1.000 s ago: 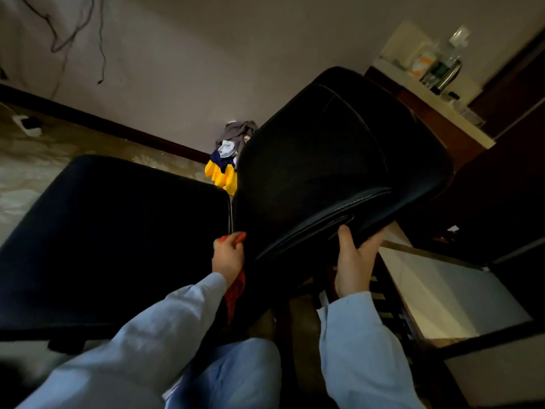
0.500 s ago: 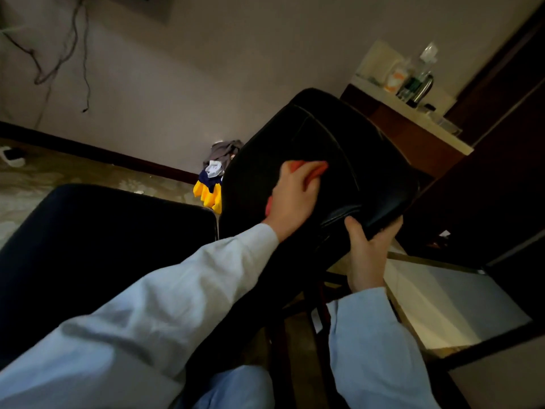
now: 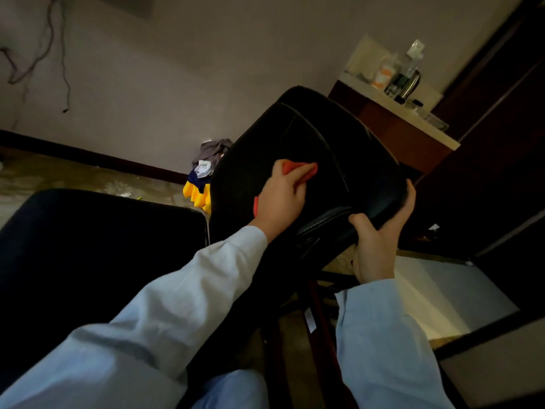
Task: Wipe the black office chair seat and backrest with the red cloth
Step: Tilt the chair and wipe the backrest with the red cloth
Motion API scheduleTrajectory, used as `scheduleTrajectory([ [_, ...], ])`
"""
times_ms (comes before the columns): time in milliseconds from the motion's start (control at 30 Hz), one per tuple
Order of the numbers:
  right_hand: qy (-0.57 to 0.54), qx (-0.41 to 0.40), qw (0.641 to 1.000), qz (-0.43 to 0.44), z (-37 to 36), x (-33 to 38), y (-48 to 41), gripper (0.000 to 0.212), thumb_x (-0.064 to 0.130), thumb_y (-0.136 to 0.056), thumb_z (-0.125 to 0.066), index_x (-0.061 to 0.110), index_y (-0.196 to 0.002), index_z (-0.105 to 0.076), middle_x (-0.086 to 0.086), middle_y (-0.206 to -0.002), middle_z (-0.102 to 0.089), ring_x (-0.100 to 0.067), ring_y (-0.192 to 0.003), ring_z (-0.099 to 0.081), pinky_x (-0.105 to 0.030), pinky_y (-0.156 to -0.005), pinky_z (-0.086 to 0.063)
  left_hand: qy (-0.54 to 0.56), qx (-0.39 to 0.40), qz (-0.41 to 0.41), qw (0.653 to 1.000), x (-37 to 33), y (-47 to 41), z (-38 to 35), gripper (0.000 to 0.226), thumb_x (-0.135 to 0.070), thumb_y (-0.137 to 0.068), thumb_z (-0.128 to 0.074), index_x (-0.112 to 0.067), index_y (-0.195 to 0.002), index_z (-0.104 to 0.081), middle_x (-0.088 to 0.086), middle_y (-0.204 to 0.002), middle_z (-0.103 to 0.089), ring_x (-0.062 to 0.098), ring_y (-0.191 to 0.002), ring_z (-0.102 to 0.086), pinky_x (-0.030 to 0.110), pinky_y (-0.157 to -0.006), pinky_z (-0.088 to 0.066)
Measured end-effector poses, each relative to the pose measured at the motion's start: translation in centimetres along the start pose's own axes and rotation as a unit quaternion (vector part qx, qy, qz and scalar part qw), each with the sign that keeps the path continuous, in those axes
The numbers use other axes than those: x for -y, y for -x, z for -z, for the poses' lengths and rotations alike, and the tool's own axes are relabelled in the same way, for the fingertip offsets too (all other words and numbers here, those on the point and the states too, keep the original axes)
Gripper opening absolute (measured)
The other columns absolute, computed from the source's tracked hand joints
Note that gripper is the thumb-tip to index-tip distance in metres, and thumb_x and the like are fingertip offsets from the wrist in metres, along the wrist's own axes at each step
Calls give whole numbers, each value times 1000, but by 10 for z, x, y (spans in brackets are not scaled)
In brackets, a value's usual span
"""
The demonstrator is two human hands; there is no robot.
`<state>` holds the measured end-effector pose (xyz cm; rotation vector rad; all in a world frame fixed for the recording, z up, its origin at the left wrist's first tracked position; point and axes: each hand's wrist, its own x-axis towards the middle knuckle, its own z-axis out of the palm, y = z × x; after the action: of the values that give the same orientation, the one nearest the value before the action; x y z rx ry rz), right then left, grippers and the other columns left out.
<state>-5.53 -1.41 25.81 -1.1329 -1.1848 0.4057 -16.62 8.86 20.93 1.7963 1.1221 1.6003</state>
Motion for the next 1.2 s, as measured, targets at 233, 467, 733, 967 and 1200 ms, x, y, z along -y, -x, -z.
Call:
scheduleTrajectory([
  [233,11,-5,1000,9,0,4,0,85,-12,-78,-54,35,-140,-20,3,-130,-39,-5,-109,-49,-11,-77,-49,-45,22,242,969,104,43,10,38,-17,-92,-46,-30,-126,-56,10,-130,-47,30,-109,-57,36,-103,-41],
  [467,49,2,998,31,3,14,-2,68,3,-84,-57,22,-140,-22,-5,-129,-42,-15,-112,-51,-6,-77,-47,1,2,186,983,42,23,16,34,-17,-95,-47,-24,-127,-57,10,-131,-44,25,-119,-47,23,-103,-30],
  [733,195,-78,975,80,-7,11,-15,73,23,-82,-68,16,-142,-28,-6,-137,-45,-16,-124,-46,-23,-99,-41,-19,34,-176,984,-58,-2,-1,39,-21,-92,-49,-20,-132,-52,12,-127,-44,25,-110,-48,39,-94,-45],
  [967,322,-103,931,137,-4,-3,-32,69,22,-80,-67,6,-139,-36,-13,-140,-43,-4,-123,-36,3,-96,-23,-66,61,-201,975,-27,-26,-9,46,-26,-90,-43,-21,-135,-47,16,-126,-45,30,-99,-53,43,-80,-51],
  [1200,355,-107,928,32,-11,13,-43,62,22,-79,-63,7,-136,-40,-12,-131,-50,-23,-122,-47,-38,-102,-41,-57,33,-77,995,9,-38,-13,49,-18,-85,-43,-22,-133,-49,18,-126,-44,31,-106,-53,33,-88,-47],
])
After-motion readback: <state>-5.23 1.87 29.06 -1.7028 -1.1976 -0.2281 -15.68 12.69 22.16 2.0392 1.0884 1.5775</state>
